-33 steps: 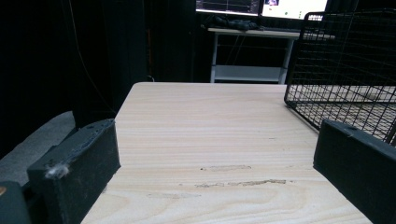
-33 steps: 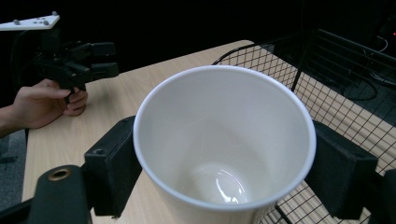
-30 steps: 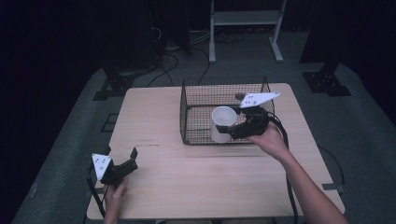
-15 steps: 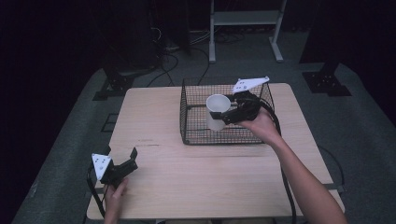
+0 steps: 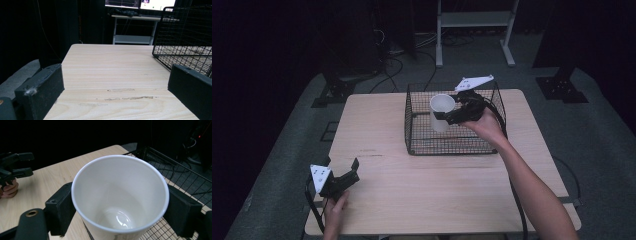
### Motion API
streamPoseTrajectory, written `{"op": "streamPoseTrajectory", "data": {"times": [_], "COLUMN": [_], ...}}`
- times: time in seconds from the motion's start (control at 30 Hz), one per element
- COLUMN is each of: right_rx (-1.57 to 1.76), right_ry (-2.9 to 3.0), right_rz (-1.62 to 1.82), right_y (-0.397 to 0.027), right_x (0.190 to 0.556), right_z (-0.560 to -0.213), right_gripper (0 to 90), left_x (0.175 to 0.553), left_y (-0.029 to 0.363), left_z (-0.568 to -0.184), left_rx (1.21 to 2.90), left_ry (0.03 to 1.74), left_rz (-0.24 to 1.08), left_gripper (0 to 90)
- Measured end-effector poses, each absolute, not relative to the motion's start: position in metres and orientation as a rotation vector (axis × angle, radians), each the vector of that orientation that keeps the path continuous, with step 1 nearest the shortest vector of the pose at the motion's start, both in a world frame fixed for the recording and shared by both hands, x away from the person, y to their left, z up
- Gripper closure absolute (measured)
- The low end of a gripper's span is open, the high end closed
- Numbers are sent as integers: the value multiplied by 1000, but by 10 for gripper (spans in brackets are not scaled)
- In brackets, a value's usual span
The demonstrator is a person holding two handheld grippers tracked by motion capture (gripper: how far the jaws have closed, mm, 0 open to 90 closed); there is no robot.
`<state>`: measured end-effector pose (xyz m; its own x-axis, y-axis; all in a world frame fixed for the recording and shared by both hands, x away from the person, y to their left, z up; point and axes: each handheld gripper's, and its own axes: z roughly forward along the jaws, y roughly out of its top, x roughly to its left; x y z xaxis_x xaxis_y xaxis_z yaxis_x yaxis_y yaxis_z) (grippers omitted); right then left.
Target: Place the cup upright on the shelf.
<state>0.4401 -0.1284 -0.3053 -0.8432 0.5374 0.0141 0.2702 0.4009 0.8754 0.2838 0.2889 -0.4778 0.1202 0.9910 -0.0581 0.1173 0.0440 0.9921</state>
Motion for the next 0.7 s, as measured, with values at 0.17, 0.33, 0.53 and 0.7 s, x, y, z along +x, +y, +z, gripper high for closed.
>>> {"op": "streamPoseTrajectory", "data": {"times": [0.17, 0.33, 0.53, 0.7], "right_rx": [729, 726, 747, 768], "right_ry": [2403, 2407, 2426, 2435], "right_rz": [1421, 1415, 1387, 1370], "right_y": [-127, -122, -120, -121], "right_x": [453, 462, 473, 481], "right_z": [-308, -313, -324, -331], "right_gripper": [190, 190, 190, 189], "left_x": [284, 284, 284, 284], "left_y": [289, 289, 289, 289], "left_z": [-478, -478, -478, -478], "left_rx": [1310, 1311, 1310, 1312], "left_ry": [1223, 1220, 1221, 1218], "left_rz": [1023, 1023, 1023, 1024], "left_gripper": [0, 0, 0, 0]}}
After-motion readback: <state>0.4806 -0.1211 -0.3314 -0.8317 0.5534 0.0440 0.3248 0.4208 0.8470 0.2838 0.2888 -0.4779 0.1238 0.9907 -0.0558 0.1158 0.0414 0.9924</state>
